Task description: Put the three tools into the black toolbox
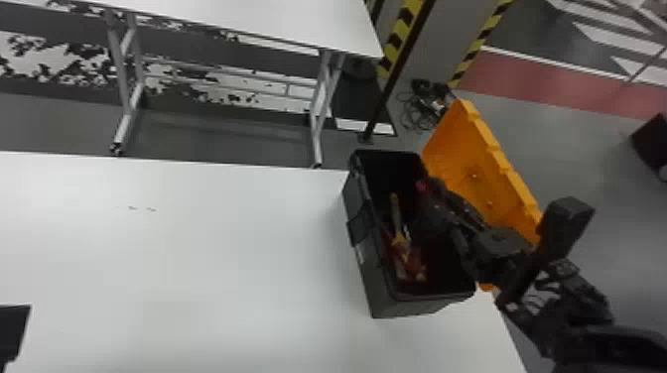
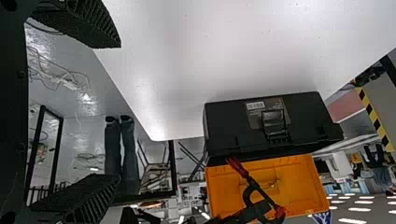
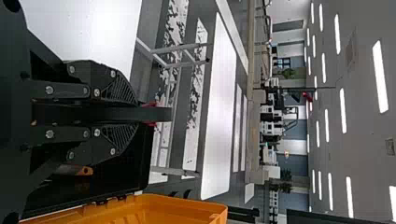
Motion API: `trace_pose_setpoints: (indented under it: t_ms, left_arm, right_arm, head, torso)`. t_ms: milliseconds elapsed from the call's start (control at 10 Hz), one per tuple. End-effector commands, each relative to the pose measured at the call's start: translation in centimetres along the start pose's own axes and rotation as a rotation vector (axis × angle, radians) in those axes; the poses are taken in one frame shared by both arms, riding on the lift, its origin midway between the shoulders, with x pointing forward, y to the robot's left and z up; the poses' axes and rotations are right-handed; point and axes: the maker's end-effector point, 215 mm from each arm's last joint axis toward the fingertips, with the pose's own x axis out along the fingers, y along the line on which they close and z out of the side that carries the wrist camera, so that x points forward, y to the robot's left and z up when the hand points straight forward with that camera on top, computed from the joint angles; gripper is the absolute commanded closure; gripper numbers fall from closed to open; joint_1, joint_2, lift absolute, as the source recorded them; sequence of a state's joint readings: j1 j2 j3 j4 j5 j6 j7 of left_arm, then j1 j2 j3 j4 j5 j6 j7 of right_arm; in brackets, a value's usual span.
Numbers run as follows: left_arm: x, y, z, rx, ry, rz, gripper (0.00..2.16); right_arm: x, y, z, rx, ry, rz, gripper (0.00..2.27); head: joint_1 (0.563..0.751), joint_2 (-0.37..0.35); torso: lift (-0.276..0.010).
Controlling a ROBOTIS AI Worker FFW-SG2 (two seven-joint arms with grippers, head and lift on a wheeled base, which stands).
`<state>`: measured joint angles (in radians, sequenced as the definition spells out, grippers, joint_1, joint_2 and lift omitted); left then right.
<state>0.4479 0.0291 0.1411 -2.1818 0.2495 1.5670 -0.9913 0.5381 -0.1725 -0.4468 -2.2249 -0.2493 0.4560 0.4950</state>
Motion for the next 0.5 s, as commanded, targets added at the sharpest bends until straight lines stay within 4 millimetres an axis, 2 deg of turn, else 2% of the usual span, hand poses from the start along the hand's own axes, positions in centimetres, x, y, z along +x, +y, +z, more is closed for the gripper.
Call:
trace_pose_setpoints:
  t_ms: [0, 200, 300, 400]
  left_arm:
    - [-0.7, 0.8, -0.2, -0.009, -0.012, 0.035, 0.00]
    - [-0.7, 3.4, 0.0, 0.028, -0.038, 0.153, 0.00]
    - [-1.1, 4.8, 2.1, 0.116, -0.101, 0.248, 0.00]
    - [-2.0, 5.4, 5.6, 0.250, -0.210, 0.341, 0.00]
  right_arm:
    - [-0.2, 1.7, -0.9, 0.009, 0.018, 0.040, 0.00]
    - [0.1, 4.9, -3.8, 0.076, 0.088, 0.087, 0.04]
    - [0.0, 7.1, -4.2, 0.110, 0.080, 0.114, 0.05]
    - [-0.1, 9.2, -4.0, 0.133, 0.050, 0.127, 0.06]
  head:
    - [0.695, -0.350]
    - [0.695, -0.350]
    - [0.695, -0.350]
    - [0.695, -0.350]
  torso:
    - [-0.051]
    - [-0.051]
    - [-0.051]
    - [-0.051]
